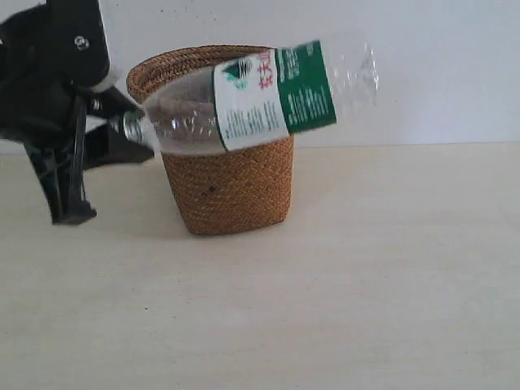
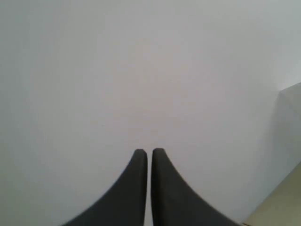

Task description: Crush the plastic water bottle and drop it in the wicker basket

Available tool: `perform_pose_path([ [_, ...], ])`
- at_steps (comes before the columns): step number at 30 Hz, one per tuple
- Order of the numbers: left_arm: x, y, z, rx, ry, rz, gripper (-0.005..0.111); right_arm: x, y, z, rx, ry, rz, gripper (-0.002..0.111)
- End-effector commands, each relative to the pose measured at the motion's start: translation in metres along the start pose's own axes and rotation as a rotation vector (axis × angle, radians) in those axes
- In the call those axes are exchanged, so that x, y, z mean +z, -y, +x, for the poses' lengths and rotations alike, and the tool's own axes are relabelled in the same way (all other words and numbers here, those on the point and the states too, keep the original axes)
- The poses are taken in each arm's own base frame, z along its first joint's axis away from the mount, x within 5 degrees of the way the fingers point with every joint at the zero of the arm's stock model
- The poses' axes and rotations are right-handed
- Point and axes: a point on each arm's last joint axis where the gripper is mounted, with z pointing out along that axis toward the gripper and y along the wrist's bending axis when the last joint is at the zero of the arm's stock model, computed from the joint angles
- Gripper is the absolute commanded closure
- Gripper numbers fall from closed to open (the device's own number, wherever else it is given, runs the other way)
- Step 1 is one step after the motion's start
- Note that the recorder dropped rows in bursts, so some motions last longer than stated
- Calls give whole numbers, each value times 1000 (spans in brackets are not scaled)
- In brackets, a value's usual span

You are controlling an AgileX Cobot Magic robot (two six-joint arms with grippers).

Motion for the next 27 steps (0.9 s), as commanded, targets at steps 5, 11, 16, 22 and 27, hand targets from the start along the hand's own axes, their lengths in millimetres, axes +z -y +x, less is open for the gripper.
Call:
perform_pose_path([
  [5,1,64,-2,-309,-58,792,103,-1,1,0,-11,8,1,108],
  [11,-29,61,-35,-137,391,772,103,-1,1,0,-11,8,1,108],
  [16,-33,59,-41,-99,490,753,103,-1,1,0,-11,8,1,108],
  [22,-33,59,-41,-103,485,755,103,-1,1,0,-11,8,1,108],
  [27,-33,59,-41,-121,478,760,103,-1,1,0,-11,8,1,108],
])
